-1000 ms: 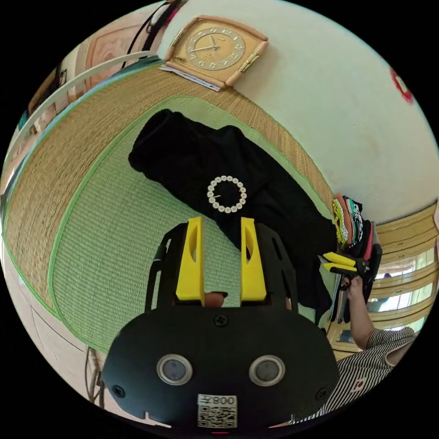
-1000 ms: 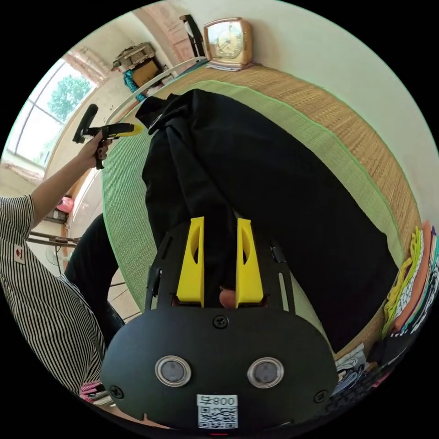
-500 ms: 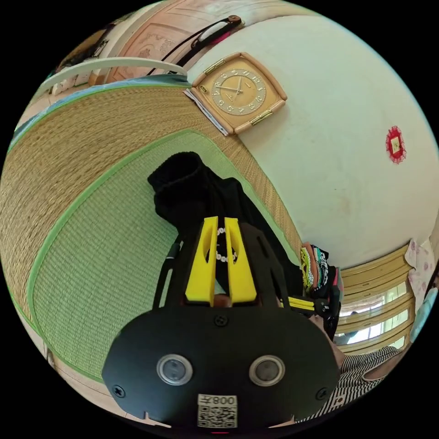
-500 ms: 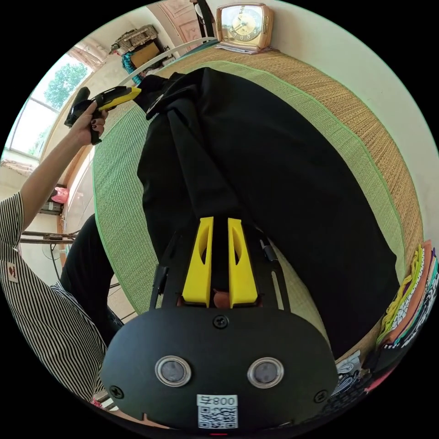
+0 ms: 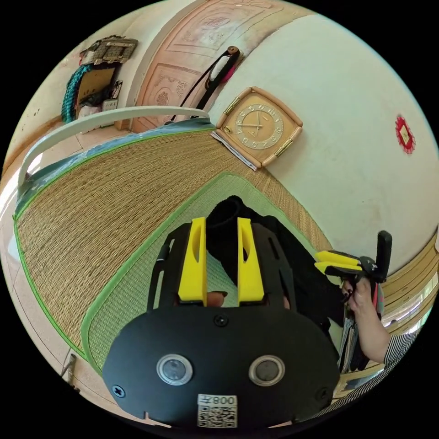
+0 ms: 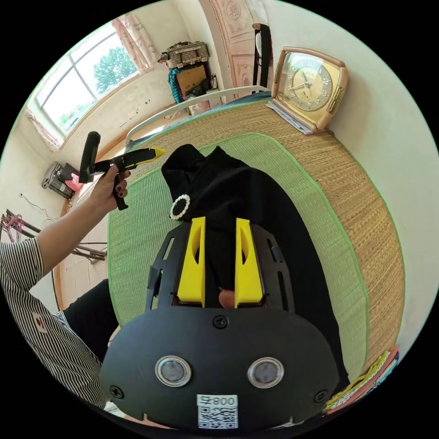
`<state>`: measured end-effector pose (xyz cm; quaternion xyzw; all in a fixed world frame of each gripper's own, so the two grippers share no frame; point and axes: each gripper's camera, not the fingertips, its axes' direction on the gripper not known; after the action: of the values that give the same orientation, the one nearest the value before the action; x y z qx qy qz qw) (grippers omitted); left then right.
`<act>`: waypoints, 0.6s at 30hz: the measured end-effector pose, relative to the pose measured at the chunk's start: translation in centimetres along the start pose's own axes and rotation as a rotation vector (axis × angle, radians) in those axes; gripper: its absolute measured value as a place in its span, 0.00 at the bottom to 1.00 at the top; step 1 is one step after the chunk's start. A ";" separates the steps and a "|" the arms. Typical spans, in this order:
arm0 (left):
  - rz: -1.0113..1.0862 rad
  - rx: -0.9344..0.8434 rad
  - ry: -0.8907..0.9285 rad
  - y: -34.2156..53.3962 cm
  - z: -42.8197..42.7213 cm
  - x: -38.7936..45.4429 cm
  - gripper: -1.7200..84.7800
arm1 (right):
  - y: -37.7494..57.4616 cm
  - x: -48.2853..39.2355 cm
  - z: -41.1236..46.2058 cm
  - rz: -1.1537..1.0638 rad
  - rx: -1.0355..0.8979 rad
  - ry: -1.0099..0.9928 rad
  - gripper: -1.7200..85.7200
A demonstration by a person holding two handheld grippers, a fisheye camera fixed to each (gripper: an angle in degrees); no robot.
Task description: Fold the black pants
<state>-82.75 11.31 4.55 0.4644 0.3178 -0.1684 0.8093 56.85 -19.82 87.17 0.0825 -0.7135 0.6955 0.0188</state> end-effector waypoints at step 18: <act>0.099 -0.100 0.287 0.4 -12.9 -2.3 0.03 | -4.2 5.1 2.5 0.267 0.142 -0.307 0.02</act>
<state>-88.88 22.49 1.64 0.4580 0.4146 -0.0441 0.7851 52.69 -22.85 91.96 0.0933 -0.6618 0.7197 -0.1880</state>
